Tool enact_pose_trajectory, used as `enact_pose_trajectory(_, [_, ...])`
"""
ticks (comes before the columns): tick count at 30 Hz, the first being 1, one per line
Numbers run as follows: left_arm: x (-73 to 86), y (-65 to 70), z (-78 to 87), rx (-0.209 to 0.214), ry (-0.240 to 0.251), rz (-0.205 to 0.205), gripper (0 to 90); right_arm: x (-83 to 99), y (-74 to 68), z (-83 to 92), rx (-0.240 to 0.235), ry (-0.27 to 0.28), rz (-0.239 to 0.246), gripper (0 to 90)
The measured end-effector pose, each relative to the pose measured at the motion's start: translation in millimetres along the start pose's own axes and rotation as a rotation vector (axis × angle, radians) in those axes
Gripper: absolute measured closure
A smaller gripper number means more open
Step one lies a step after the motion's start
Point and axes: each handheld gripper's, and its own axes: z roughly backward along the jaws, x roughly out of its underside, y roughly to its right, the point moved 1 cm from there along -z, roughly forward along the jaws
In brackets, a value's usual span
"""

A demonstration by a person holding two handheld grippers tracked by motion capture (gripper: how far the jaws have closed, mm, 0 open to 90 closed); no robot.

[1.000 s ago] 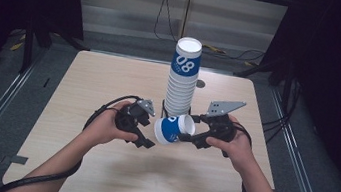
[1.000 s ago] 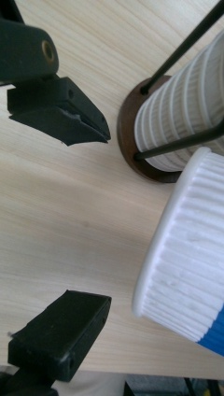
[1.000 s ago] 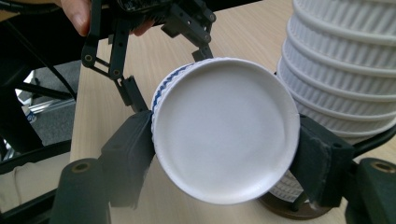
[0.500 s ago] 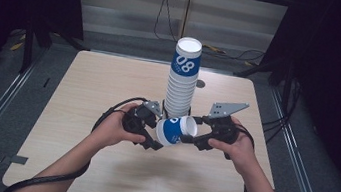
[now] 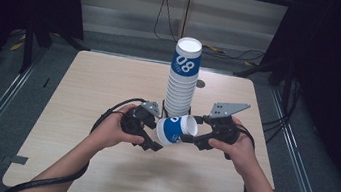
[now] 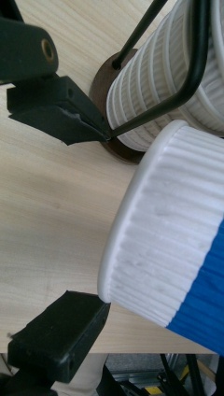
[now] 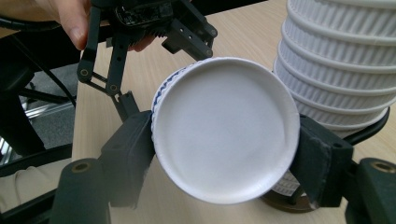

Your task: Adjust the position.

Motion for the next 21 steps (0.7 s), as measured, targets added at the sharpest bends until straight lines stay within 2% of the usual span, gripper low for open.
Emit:
enact_pose_trajectory(5, [0.5,0.5,-1.8,0.020,0.032,0.013,16.9,1.3,-0.8,-0.4,0.004,0.005,-0.002,27.8])
enact_pose_trajectory(11, [1.5,1.0,-3.6,0.016,0.036,0.021,16.8,2.3,-1.1,0.3,-0.003,0.019,-0.014,27.7])
enact_pose_trajectory(14, [2.3,-0.7,-4.0,0.007,0.060,0.020,16.7,2.6,-1.2,1.0,-0.006,0.024,-0.021,27.7])
enact_pose_trajectory(16, [3.2,-0.8,-4.7,0.008,0.074,0.034,16.0,3.5,-0.9,0.8,-0.011,0.027,-0.024,27.7])
enact_pose_trajectory(21, [3.8,-1.9,-4.3,0.004,0.082,0.023,15.9,6.8,-0.3,-0.8,-0.015,0.023,-0.039,27.8])
